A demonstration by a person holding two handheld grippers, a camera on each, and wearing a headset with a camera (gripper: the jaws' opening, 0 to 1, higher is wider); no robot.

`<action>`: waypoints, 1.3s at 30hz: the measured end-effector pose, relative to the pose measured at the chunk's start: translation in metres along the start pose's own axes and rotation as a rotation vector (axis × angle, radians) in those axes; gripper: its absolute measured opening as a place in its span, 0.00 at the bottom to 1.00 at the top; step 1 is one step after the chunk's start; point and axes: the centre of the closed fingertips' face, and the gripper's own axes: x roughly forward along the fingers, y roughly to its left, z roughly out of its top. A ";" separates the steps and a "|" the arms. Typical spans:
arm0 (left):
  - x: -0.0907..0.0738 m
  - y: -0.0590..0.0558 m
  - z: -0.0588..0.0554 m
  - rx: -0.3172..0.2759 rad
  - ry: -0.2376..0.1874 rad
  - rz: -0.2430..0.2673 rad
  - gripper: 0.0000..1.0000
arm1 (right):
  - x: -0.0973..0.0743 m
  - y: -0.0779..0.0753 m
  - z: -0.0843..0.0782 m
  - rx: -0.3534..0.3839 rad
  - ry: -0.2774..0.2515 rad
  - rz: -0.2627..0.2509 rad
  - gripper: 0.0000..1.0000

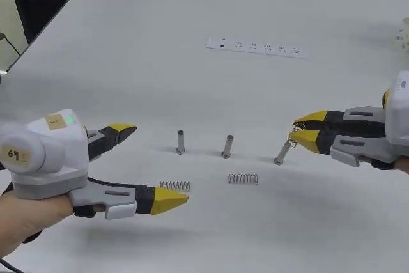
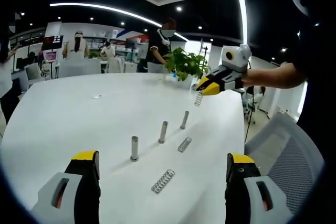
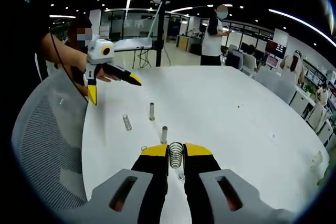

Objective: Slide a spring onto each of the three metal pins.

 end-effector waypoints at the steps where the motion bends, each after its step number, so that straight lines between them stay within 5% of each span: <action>1: 0.000 0.000 0.000 0.000 0.000 0.001 0.98 | 0.000 -0.001 0.000 0.005 -0.001 -0.003 0.08; 19: -0.003 0.000 -0.003 -0.003 0.005 0.010 0.98 | 0.009 -0.022 -0.017 0.078 0.008 -0.060 0.08; 39: -0.001 0.000 -0.003 -0.009 0.003 0.009 0.98 | 0.015 -0.030 -0.024 0.152 0.000 -0.083 0.08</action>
